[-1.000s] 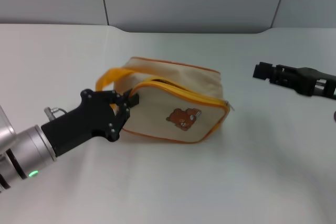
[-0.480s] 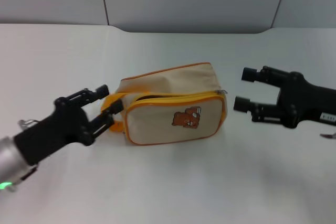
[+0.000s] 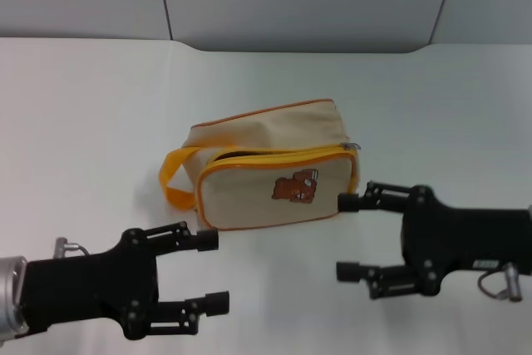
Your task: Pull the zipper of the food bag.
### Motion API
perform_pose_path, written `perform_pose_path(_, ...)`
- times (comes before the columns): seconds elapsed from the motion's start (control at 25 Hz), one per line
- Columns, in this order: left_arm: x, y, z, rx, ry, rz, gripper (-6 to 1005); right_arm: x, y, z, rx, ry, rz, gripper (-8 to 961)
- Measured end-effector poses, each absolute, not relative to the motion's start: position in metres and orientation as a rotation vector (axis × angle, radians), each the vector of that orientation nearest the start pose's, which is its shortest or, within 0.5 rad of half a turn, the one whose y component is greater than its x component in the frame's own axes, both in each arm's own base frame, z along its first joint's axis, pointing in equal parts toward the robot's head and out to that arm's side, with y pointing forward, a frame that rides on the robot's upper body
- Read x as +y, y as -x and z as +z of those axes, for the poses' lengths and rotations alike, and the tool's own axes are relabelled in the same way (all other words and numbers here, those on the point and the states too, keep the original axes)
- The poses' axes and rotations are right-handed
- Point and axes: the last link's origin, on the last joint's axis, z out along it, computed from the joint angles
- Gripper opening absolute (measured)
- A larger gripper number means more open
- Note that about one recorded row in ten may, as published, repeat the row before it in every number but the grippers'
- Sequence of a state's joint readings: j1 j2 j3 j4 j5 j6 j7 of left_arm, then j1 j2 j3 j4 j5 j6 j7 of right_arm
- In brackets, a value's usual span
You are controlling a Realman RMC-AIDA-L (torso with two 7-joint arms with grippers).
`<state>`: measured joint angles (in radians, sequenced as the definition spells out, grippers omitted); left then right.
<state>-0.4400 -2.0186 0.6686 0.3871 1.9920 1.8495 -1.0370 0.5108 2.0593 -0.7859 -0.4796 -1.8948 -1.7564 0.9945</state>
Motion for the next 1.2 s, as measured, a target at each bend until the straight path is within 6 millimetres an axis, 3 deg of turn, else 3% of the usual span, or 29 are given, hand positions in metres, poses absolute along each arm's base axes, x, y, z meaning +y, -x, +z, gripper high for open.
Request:
perform_pose_path(0.28, 0.25, 0.286, -0.013, -0.466, 2.876, -0.995, 806, 0.279, -0.255, -0.034, 0.201, 2.903, 0.93, 831)
perform_pose_path(1.2, 0.248, 0.287, -0.014, -0.464, 2.893, -0.977, 806, 0.278, -0.255, -0.036, 0.206, 2.91, 0.932, 831)
